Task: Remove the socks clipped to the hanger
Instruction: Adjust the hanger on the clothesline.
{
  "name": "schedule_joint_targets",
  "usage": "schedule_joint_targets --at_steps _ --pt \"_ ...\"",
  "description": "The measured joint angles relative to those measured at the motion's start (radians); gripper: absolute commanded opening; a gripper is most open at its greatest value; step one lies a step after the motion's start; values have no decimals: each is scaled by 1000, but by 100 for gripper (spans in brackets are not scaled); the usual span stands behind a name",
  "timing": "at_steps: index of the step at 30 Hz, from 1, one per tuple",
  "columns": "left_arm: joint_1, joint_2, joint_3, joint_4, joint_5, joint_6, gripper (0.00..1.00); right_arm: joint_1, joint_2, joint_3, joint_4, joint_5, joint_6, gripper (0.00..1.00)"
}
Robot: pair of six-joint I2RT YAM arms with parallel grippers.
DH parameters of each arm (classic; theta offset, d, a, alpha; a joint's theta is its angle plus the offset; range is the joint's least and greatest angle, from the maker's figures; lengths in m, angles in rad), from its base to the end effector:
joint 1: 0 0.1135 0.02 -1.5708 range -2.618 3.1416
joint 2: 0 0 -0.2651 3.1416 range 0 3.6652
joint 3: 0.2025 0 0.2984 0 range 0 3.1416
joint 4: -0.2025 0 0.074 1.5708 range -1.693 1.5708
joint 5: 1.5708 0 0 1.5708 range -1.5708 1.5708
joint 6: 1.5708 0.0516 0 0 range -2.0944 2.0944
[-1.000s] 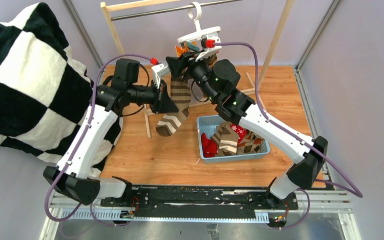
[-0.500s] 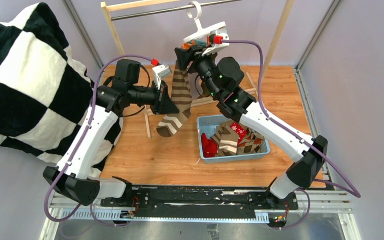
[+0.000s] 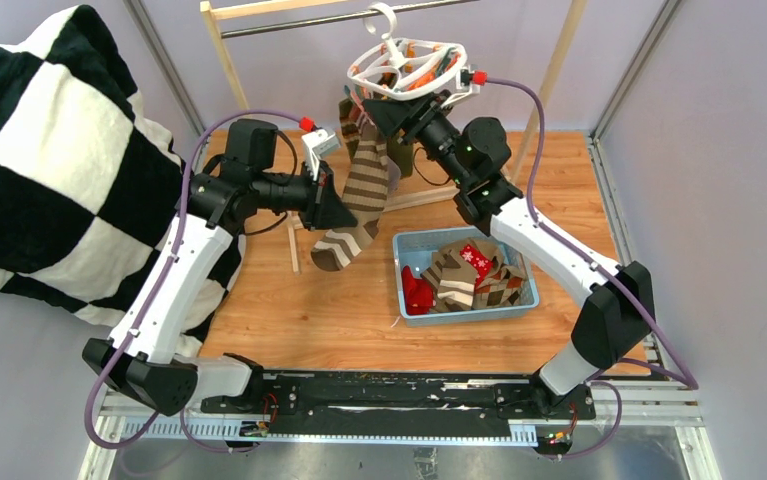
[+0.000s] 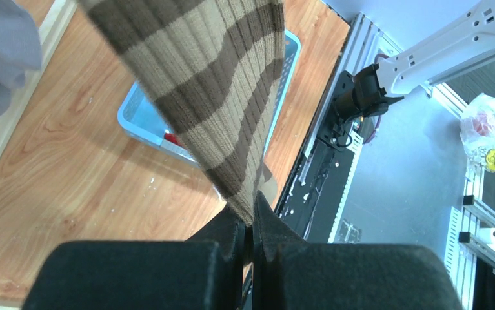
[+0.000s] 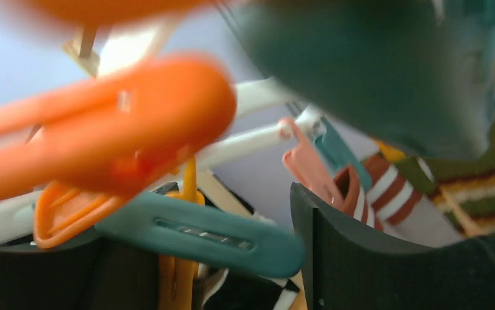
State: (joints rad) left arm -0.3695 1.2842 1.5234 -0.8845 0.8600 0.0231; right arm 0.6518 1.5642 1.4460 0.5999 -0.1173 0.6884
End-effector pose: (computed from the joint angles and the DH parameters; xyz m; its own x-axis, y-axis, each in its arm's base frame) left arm 0.2664 -0.1451 0.4306 -0.5422 0.2262 -0.8092 0.8130 0.3846 -0.4372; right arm 0.3355 0.2636 0.4617 -0.1507 0.6787 -0.7188 -0.7629 0.3826 0.5211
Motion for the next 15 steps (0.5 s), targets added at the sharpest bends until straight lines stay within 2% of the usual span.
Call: schedule_joint_targets --at_steps 1,5,7,15 --pt "0 -2 0 0 0 0 0 -12 0 -27 33 -40 45 72" --pt "0 -5 0 0 0 0 0 -19 -4 -111 131 -154 164 91" --pt "0 -5 0 0 0 0 0 -19 -13 -144 165 -192 195 96" --pt "0 -4 0 0 -16 0 0 -19 -111 -257 225 -225 209 100"
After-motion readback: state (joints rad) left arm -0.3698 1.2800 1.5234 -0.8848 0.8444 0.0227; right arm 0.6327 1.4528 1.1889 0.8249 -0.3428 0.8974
